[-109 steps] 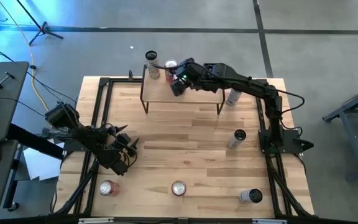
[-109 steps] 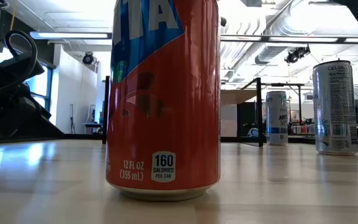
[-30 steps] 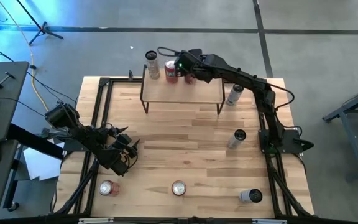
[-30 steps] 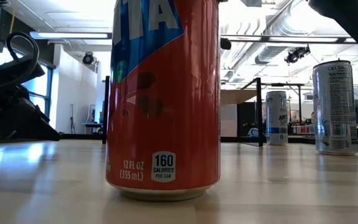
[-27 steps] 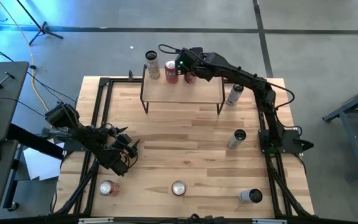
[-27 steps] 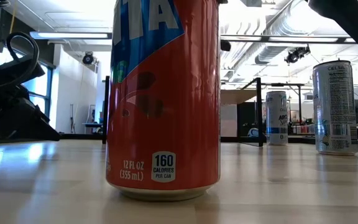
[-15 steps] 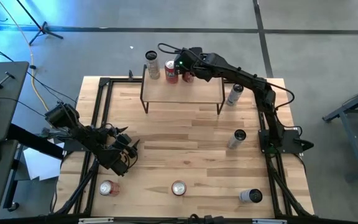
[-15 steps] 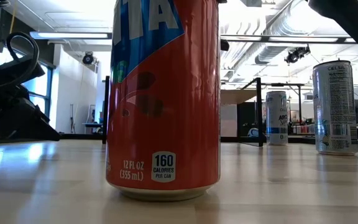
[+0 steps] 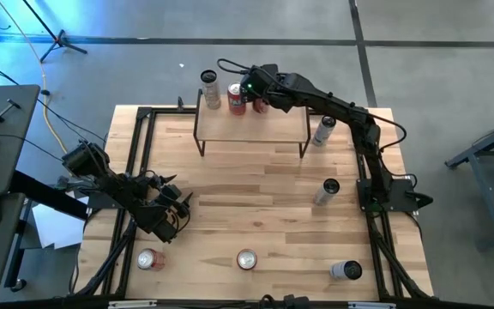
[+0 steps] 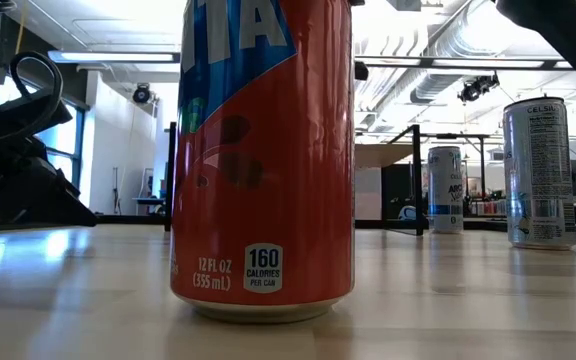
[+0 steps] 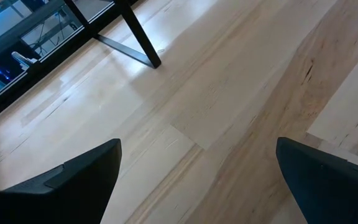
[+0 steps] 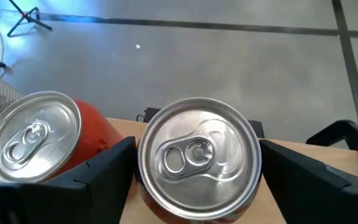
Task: Place canned beverage on shelf
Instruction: Put the red and white soda can on the shelf, then put the white and yellow soda can on the shelf aligned with the other white and yellow soda can
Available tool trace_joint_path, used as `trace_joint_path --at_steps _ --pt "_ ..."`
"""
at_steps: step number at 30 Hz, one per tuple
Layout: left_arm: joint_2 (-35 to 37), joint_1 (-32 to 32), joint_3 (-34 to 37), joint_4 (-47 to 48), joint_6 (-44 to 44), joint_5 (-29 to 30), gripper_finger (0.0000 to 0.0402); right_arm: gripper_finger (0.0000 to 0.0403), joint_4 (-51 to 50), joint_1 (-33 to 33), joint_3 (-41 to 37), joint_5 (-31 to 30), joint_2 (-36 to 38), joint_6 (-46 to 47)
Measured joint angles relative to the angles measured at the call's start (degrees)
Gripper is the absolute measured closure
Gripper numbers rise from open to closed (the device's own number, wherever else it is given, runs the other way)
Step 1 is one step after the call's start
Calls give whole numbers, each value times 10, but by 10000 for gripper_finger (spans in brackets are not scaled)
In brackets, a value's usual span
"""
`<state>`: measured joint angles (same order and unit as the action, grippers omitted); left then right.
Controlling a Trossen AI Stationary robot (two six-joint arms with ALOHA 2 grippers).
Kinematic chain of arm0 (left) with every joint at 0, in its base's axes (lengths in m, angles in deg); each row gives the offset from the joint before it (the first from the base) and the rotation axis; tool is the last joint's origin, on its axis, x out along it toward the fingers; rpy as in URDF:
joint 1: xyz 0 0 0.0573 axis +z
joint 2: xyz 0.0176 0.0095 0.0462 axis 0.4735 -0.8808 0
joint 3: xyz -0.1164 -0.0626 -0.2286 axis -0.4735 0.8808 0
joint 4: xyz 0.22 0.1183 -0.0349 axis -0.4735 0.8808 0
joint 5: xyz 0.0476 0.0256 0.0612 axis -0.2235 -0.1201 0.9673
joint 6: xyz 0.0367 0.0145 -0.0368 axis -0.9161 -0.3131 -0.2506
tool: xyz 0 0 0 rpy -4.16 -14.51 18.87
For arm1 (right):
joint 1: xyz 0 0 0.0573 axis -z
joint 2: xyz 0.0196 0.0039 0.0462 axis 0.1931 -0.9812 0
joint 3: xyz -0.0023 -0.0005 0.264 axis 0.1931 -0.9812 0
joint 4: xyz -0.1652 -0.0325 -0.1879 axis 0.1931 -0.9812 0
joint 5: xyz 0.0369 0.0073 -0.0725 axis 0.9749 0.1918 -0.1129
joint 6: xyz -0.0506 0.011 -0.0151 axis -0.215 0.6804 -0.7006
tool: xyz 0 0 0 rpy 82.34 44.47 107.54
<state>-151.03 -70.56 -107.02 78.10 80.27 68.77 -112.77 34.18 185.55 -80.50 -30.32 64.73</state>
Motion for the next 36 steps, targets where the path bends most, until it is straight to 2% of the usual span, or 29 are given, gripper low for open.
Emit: trace_joint_path --at_steps 11,19,29,32,36 --pt "0 0 0 0 0 0 2 41 -3 -3 1 -9 2 -4" --pt "0 0 0 0 0 0 2 6 -25 -28 1 -32 3 -2" --pt "0 0 0 0 0 0 2 3 -201 -83 56 -2 6 114" --pt "0 0 0 0 0 0 2 3 -243 -108 55 38 9 165" --pt "0 0 0 -1 0 -2 2 3 -262 -142 55 154 14 166"
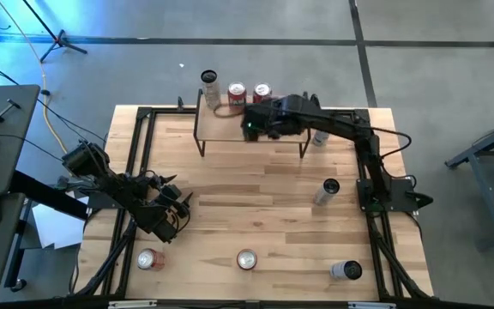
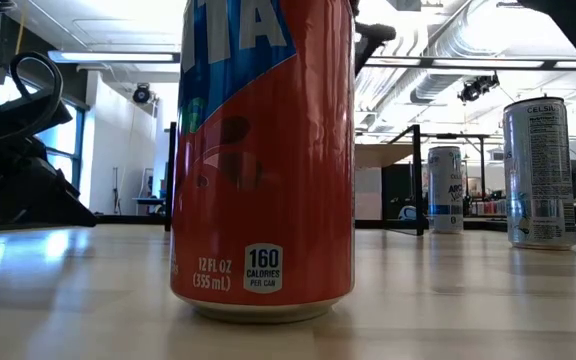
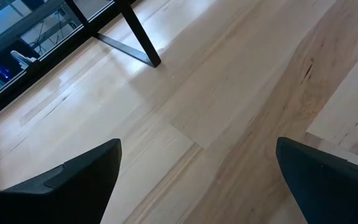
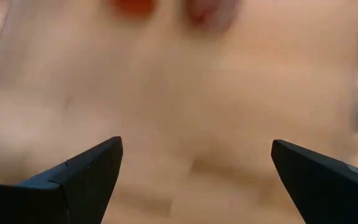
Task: Place canned beverage on shelf
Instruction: Put the white and yellow soda can on the shelf aligned with the other white and yellow soda can
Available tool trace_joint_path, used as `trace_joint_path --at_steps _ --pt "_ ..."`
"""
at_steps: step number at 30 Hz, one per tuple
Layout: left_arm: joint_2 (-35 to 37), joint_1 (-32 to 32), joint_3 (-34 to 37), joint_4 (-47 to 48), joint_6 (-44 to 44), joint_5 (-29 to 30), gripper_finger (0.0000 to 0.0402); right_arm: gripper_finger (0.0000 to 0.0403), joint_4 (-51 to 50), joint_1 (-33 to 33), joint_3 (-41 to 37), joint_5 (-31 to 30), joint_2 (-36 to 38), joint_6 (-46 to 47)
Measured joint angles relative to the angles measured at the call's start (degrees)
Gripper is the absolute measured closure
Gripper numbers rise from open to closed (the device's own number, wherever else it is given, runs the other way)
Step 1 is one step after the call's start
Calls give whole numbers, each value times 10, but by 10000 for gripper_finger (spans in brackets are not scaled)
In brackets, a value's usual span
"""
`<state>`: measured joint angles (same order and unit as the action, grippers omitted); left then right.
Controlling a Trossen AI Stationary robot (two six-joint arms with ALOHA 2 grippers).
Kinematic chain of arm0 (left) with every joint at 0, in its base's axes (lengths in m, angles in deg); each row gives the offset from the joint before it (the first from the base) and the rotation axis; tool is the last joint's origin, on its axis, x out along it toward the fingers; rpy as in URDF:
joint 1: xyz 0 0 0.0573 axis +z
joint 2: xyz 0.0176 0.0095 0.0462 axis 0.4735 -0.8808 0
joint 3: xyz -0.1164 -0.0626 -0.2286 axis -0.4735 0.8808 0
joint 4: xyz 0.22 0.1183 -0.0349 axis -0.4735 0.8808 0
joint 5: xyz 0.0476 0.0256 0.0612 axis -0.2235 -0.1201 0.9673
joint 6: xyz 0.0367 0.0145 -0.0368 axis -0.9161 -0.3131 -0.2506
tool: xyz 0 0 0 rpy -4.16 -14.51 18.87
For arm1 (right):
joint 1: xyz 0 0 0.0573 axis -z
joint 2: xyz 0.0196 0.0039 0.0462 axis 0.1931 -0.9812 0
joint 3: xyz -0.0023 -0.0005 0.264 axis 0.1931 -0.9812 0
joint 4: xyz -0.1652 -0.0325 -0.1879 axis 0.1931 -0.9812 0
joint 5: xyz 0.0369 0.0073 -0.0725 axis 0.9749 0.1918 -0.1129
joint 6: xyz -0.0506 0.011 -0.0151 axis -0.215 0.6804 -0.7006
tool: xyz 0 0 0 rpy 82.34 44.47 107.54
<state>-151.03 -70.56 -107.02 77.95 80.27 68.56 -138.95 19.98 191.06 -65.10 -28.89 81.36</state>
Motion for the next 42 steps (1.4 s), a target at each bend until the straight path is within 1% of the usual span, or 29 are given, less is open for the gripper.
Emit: trace_joint_path --at_steps 2,3,6,9,12,14,21,26,32,42 --pt "0 0 0 -1 0 -1 2 3 -2 -20 -1 47 1 -10" --pt "0 0 0 -2 0 -1 2 3 -2 -32 -1 55 2 -4" --pt "0 0 0 -8 0 -4 2 2 0 -69 -10 38 10 37" --pt "0 0 0 -14 0 -4 2 2 -1 -101 -52 21 34 101" --pt "0 0 0 -15 0 -4 2 2 -2 -122 -120 21 75 167" --pt "0 0 0 -15 0 -4 2 2 -1 -133 -171 34 109 216" --pt "0 0 0 -18 0 -5 2 3 -2 -163 -358 132 233 366" --pt "0 0 0 -23 0 -5 2 3 -3 -184 -464 145 308 454" --pt "0 0 0 -25 0 -6 2 3 2 -195 -558 156 366 505" --pt "0 0 0 -25 0 -6 2 3 68 -193 -669 157 416 516"
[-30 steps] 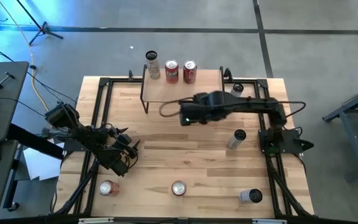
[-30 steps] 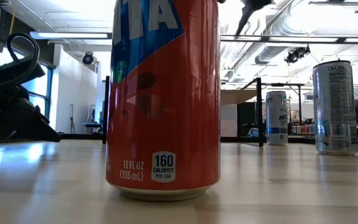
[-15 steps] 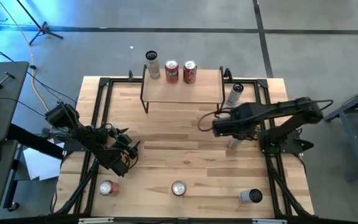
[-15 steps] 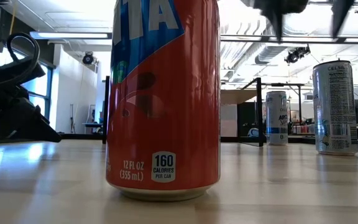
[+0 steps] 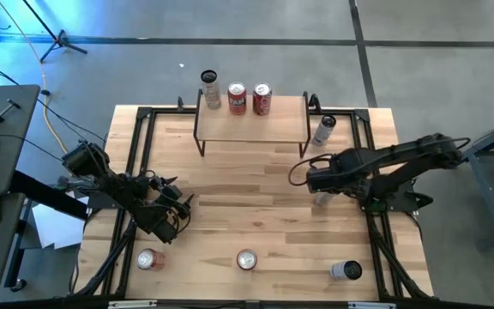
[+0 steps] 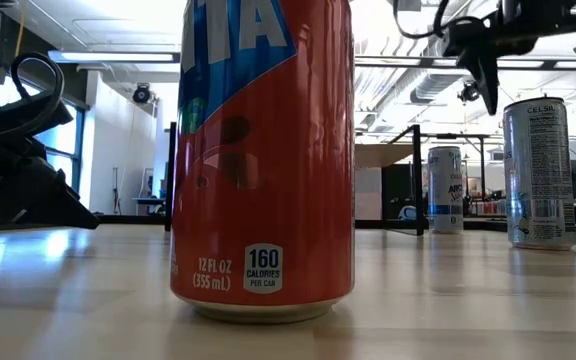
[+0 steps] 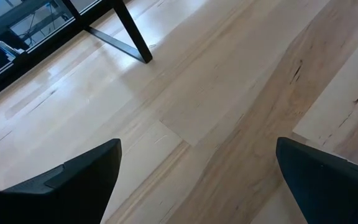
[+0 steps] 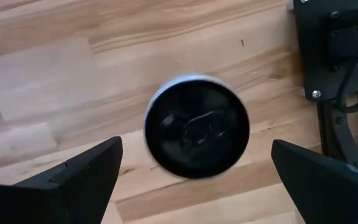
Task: Place canned beverage on shelf
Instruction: Put the white and yellow soda can on the shelf aligned with the other white and yellow soda can
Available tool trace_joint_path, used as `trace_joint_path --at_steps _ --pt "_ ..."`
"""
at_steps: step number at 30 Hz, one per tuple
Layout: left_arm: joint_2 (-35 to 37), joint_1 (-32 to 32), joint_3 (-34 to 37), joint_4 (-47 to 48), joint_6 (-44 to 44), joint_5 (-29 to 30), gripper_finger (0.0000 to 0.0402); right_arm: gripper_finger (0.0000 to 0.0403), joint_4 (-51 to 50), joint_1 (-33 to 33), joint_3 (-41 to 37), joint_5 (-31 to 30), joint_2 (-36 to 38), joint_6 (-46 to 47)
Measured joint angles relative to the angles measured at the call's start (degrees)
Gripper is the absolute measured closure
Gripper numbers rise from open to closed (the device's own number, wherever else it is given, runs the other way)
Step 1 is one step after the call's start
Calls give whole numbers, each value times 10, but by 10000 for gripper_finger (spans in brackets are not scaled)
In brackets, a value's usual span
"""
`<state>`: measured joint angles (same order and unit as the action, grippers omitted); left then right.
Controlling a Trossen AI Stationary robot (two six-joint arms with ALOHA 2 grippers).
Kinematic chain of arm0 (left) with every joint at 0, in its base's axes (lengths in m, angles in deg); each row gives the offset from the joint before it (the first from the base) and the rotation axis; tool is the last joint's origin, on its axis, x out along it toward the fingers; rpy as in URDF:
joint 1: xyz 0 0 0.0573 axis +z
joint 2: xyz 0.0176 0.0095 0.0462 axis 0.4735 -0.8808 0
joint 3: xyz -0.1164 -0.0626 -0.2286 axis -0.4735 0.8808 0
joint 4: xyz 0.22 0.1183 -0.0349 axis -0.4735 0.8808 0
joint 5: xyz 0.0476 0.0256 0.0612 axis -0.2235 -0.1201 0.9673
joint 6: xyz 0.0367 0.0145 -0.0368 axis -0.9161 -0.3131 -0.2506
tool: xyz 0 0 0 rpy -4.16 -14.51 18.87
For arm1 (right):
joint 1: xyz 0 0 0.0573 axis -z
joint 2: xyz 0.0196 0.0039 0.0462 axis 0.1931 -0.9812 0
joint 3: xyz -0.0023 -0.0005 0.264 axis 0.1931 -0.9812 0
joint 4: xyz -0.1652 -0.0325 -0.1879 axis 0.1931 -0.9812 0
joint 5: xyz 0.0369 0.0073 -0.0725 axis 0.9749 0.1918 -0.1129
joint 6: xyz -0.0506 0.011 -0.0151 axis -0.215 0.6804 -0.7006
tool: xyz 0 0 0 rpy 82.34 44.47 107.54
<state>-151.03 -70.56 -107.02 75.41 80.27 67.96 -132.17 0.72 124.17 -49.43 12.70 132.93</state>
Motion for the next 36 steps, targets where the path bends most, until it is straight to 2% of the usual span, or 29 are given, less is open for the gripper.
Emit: trace_joint_path --at_steps 9,13,18,25,30,36 --pt "0 0 0 -2 0 0 2 4 48 28 -44 -7 22 -28" --pt "0 0 0 -2 0 0 2 19 55 36 -55 -7 22 -32" --pt "0 0 0 -3 0 0 2 66 69 38 -73 -6 22 -31" --pt "0 0 0 -3 0 0 2 157 83 38 -75 -4 22 -27" --pt "0 0 0 -4 0 0 2 161 92 38 -75 0 23 -21" --pt "0 0 0 -4 0 0 2 161 135 38 -60 13 21 -79"
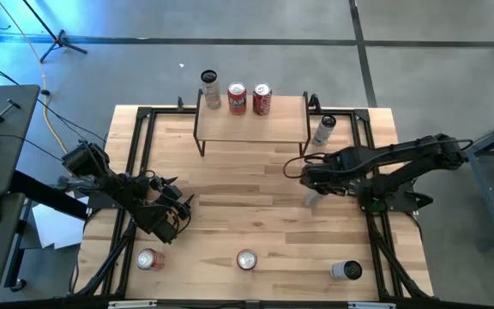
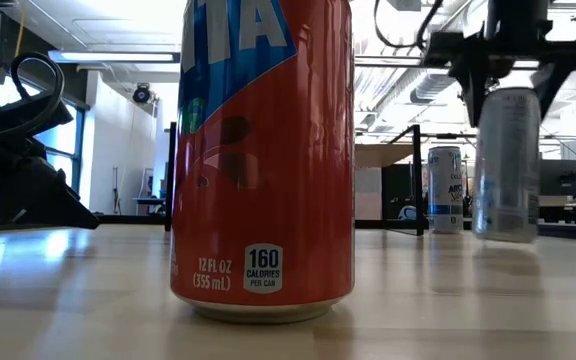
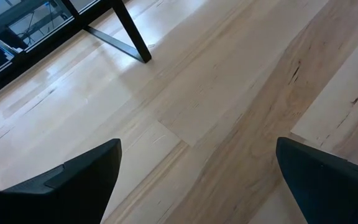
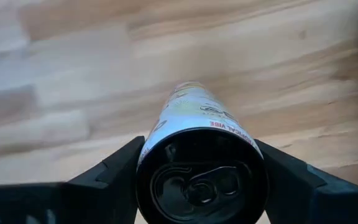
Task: Place canned beverage on shelf
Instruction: Put the white and yellow soda can on the shelf aligned with the other white and yellow soda can
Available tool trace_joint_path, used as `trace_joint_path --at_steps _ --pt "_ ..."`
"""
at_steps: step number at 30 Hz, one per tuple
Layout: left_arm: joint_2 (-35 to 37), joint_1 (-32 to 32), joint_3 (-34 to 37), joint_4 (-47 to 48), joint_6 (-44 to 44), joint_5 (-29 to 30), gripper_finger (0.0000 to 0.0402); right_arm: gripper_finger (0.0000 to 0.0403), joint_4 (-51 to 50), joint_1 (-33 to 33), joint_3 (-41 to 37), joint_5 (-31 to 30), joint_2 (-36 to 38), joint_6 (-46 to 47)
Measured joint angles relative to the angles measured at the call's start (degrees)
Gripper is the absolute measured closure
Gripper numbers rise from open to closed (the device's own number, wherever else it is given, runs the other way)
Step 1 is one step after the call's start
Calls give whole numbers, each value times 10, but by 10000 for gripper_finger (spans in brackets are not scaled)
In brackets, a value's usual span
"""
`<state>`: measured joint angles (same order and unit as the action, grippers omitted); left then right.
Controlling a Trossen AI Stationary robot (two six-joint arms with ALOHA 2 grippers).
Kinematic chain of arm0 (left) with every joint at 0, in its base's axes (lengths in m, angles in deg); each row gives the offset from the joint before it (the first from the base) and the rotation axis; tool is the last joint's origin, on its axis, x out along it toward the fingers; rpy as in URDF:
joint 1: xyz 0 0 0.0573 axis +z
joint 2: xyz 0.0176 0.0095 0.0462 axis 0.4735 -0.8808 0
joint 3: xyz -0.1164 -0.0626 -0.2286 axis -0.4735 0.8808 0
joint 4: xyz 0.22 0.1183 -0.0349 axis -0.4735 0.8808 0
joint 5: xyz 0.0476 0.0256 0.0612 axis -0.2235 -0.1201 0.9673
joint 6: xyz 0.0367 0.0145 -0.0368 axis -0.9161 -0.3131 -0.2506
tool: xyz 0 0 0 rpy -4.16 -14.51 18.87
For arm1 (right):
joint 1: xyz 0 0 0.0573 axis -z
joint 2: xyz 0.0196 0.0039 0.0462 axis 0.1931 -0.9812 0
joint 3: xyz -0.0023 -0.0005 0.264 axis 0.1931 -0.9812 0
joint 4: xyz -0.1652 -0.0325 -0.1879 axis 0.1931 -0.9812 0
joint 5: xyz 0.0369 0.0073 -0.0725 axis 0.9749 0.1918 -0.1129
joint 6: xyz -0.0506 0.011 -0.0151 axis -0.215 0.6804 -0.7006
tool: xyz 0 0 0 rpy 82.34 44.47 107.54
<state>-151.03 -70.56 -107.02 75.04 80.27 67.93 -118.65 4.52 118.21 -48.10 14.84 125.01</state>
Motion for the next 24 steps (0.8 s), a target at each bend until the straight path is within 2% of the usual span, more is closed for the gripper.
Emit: trace_joint_path --at_steps 6,12,20,24 --pt "0 0 0 -1 0 0 2 146 -1 0 34 -2 -16 -59" --pt "0 0 0 -4 0 0 2 143 -54 0 110 -14 -83 -150" --pt "0 0 0 -14 0 0 2 141 -71 2 244 -65 -174 -360" --pt "0 0 0 -14 0 0 2 140 -75 13 294 -63 -219 -470"
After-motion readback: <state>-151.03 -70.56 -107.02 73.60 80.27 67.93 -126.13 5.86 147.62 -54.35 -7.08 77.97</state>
